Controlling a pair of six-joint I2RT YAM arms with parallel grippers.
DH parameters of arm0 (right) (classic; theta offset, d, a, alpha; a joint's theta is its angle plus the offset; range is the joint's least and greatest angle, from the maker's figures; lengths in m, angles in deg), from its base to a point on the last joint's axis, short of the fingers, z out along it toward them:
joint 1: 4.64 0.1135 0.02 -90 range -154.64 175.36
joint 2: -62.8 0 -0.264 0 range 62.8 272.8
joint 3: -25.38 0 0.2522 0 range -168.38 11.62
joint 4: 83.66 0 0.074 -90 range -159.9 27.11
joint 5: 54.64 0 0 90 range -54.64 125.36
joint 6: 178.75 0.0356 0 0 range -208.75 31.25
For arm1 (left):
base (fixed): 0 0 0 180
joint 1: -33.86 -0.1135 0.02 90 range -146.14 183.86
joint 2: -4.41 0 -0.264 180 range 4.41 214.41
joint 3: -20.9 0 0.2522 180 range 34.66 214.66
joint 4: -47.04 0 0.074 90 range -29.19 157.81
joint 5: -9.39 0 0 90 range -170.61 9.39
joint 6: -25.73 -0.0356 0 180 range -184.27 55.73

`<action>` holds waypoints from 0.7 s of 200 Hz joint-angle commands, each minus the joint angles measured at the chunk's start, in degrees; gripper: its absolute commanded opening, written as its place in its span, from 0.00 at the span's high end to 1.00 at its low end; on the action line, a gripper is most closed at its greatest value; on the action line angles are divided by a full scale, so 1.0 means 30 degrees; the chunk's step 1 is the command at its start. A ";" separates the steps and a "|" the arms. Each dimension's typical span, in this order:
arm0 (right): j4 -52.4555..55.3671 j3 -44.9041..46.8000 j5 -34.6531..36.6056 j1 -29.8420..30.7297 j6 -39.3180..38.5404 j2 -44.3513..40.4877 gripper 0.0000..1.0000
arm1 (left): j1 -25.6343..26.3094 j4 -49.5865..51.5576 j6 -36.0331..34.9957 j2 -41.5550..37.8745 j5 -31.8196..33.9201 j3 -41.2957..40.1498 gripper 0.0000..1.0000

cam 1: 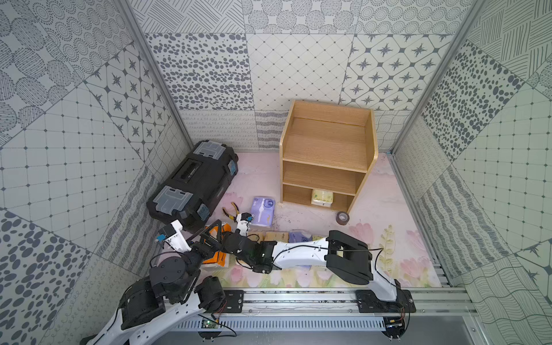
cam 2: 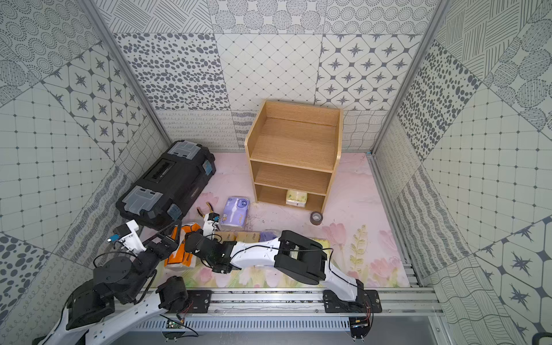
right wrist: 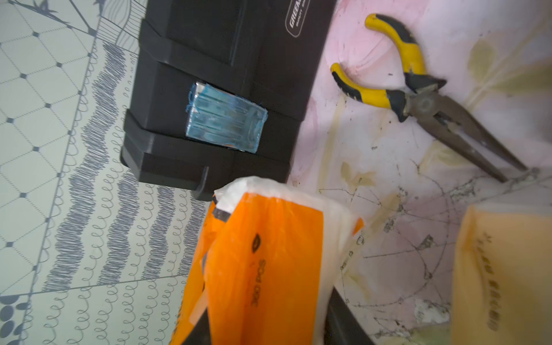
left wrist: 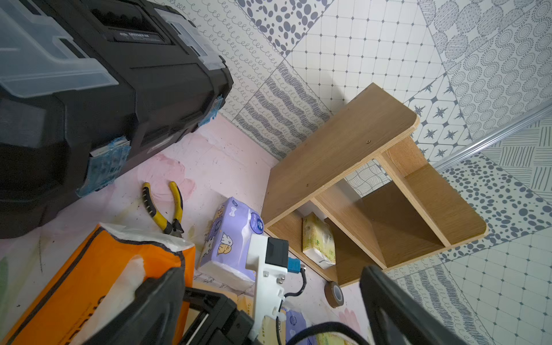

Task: Remove the tissue boxes from the shelf
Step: Place the box of tissues at the center of the board.

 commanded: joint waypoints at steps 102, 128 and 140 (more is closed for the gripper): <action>0.0668 0.0180 0.3577 0.0640 -0.3534 -0.0646 0.21 | 0.0015 0.0928 0.0568 -0.0050 -0.0171 -0.0421 0.03; -0.0497 0.2678 0.4289 0.0640 -0.4616 -0.2772 0.20 | 0.0031 0.0334 0.0298 0.0042 -0.0713 -0.0665 0.03; -0.0967 0.3908 0.4496 0.0633 -0.5102 -0.3888 0.20 | 0.0037 -0.0003 0.0236 0.0121 -0.0962 -0.0865 0.03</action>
